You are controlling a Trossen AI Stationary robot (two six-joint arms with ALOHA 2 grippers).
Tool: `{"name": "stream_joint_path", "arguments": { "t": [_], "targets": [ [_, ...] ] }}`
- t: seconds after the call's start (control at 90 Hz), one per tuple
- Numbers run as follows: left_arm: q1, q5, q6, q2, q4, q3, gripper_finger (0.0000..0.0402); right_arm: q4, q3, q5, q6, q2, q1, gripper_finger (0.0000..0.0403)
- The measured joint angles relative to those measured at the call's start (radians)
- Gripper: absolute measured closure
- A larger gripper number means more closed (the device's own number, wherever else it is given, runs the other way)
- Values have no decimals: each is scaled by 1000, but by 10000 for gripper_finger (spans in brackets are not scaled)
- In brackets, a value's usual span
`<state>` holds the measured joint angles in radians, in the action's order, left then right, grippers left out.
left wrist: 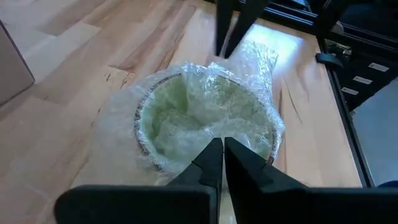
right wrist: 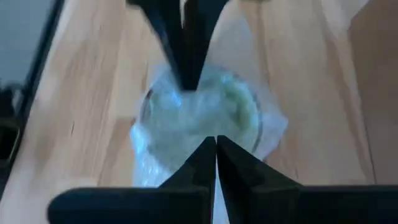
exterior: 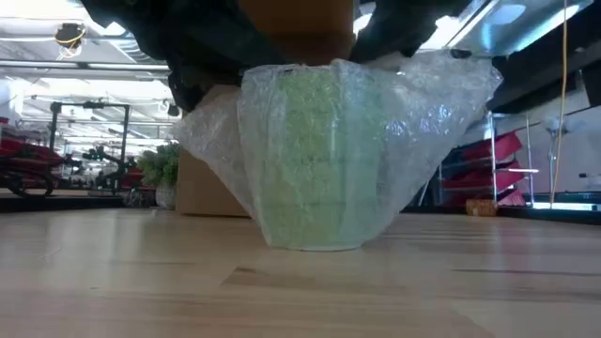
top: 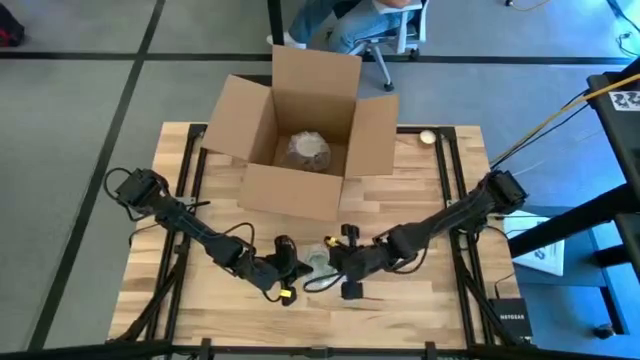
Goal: Wrap mug
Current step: Wrap the green mug with the transparent bubble wrap
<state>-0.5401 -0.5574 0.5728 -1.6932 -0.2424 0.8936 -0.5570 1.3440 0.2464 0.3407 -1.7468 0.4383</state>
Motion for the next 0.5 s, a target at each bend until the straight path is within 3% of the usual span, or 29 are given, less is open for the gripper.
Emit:
{"name": "stream_joint_path", "arguments": {
  "t": [0.267,0.5],
  "targets": [
    [-1,0,-3,0,1,0,402,-240,262,-108,16,-179,-18,402],
    [-1,-1,-3,0,1,0,402,-314,319,-145,20,-263,-28,402]
  ]
}}
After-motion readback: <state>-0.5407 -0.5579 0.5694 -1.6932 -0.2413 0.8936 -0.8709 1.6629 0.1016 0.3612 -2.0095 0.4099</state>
